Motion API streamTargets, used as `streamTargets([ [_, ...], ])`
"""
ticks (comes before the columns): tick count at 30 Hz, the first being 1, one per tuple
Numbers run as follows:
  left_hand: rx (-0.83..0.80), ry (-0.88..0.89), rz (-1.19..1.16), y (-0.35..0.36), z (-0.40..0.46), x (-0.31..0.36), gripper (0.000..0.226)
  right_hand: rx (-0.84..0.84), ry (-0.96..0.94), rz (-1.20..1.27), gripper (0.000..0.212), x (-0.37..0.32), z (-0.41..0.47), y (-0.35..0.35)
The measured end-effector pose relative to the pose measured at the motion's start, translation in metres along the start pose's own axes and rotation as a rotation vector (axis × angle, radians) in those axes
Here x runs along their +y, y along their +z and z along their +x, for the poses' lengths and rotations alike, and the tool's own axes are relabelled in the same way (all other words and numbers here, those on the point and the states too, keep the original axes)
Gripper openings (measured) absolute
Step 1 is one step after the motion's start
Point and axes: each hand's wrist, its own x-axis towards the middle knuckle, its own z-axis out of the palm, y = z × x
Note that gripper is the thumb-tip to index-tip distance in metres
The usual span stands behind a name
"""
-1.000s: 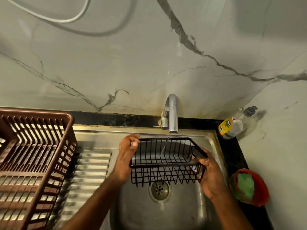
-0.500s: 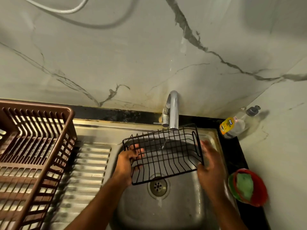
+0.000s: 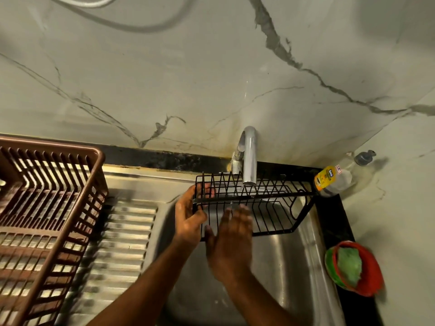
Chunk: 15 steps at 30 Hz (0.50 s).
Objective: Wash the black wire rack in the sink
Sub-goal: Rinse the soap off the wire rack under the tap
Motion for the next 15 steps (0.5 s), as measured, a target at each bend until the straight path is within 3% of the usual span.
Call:
streamTargets([
  [5,-0.033,0.082,0.022,-0.003,0.003,0.019,0.069,-0.075,-0.456,0.024,0.065,0.005,0.001,0.004],
  [7,-0.083,0.101,0.01,-0.006,0.006,0.026,0.069,-0.105,-0.54,0.0,0.063,0.027,0.01,-0.004],
  [11,-0.154,0.174,0.02,-0.012,0.008,0.034,0.056,-0.063,-0.314,-0.123,0.06,0.081,0.023,-0.021],
  [15,-0.157,0.185,-0.03,-0.007,0.004,0.037,0.059,-0.018,0.011,-0.104,0.075,0.089,0.019,-0.018],
])
